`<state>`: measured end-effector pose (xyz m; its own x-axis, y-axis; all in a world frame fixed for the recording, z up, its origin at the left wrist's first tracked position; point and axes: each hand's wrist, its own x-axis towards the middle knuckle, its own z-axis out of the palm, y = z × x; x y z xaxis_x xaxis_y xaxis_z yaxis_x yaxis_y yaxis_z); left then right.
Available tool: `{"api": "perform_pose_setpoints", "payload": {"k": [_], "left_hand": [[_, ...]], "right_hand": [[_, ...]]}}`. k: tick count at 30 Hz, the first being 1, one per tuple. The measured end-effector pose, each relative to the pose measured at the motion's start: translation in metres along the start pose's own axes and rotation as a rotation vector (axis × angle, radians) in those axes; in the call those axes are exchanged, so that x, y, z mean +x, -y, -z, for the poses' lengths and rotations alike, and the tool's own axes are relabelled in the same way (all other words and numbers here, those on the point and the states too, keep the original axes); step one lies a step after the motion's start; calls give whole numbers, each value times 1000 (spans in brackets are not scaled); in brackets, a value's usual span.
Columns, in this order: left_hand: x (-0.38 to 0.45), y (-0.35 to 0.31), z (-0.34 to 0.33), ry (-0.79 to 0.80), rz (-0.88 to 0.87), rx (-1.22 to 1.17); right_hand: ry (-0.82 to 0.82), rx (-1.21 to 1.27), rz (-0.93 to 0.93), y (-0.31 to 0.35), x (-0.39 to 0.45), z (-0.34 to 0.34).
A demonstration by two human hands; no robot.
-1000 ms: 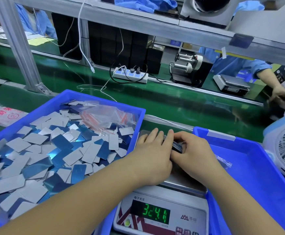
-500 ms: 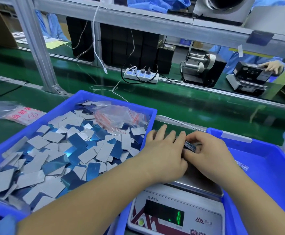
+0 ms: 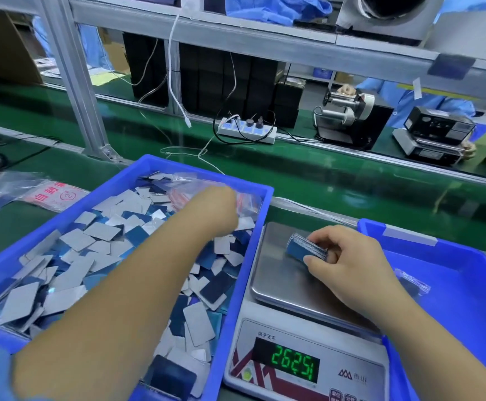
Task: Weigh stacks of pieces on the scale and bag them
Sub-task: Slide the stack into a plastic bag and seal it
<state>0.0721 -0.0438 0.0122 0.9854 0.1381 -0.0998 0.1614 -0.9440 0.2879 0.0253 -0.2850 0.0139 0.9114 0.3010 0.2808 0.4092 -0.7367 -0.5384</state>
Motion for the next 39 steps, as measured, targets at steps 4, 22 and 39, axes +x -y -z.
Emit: {"api": "perform_pose_setpoints", "payload": {"k": [4,22,39], "left_hand": [[14,24,-18,11,109,82],[-3,23,2,-188,47,-225],[-24,-56,-25,27,-292,-1987]], "right_hand": [[22,-19,18,-1,-1,-1],[20,-28,42,-1,-1,1],[177,1154,-448,4,3,7]]}}
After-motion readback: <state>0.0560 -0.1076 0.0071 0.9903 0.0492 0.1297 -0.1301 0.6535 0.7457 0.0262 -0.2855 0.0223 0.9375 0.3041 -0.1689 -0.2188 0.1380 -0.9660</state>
